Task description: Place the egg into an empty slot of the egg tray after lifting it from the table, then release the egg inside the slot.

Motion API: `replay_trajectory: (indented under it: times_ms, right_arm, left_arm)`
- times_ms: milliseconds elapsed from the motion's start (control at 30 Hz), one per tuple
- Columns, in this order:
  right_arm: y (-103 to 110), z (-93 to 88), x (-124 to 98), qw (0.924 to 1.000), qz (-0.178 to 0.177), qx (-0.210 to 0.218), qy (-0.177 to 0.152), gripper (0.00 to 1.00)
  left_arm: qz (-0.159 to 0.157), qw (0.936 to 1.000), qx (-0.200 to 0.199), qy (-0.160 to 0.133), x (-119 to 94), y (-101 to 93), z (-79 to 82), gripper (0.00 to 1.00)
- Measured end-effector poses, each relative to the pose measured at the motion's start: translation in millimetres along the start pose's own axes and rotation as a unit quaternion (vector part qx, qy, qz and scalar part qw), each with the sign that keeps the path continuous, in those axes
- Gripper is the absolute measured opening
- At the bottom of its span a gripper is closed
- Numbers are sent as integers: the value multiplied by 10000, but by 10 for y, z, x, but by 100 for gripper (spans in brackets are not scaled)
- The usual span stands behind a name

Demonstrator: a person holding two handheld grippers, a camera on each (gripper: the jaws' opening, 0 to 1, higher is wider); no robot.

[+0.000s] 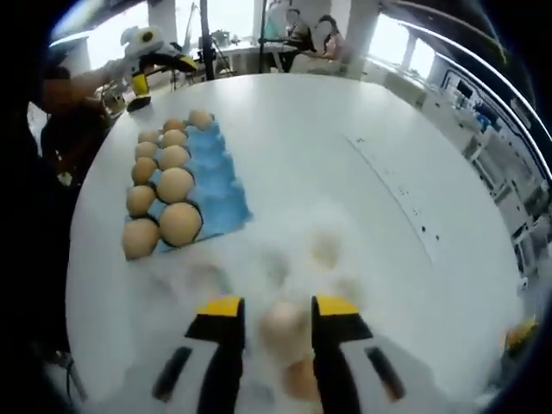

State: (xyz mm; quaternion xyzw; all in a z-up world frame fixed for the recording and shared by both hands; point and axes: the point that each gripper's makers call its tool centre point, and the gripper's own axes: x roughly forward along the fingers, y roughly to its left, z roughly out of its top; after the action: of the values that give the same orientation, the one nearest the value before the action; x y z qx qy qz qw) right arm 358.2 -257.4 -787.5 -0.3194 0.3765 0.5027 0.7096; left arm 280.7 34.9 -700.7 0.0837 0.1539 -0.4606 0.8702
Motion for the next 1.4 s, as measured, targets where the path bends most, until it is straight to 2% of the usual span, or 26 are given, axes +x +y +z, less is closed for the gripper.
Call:
replay_trajectory:
  times_ms: [333, 400, 500, 633, 833, 900, 1067, 1167, 1333, 1400]
  right_arm:
    - [-50, -69, -6, 9998, 117, 141, 107, 29]
    - [-82, -89, -19, 9998, 25, 26, 187, 28]
    - [-82, -103, -10, 9997, 99, 56, 213, 28]
    - [-49, -82, 18, 9983, 235, -226, 481, 28]
    - [-34, -81, 46, 9955, 427, 332, 782, 26]
    - [-75, -105, 32, 9960, 454, 305, 711, 26]
    - [-67, -112, 27, 9963, 382, 549, 545, 25]
    - [-54, -43, -1, 9959, 355, 676, 487, 24]
    - [-30, 86, -195, 9973, 305, 613, 254, 24]
    - [-15, 85, -247, 9976, 310, 540, 313, 24]
  left_arm:
    - [21, 10000, -12, -32, -1, 4, 10, 54]
    - [25, 10000, -4, -18, -11, 16, -1, 54]
    - [44, 10000, -15, -16, -20, 31, -9, 53]
    - [40, 10000, -21, -22, -19, 24, -13, 53]
    - [35, 10000, -44, -63, -13, 7, 6, 52]
    - [30, 10000, -39, -46, -9, 5, -1, 52]
    - [38, 9999, -44, -86, -2, 1, 20, 52]
    - [35, 9999, -56, -120, -4, 0, 40, 51]
    - [53, 9999, -48, -104, -16, 19, 29, 52]
    - [45, 9999, -45, -104, -12, 15, 27, 52]
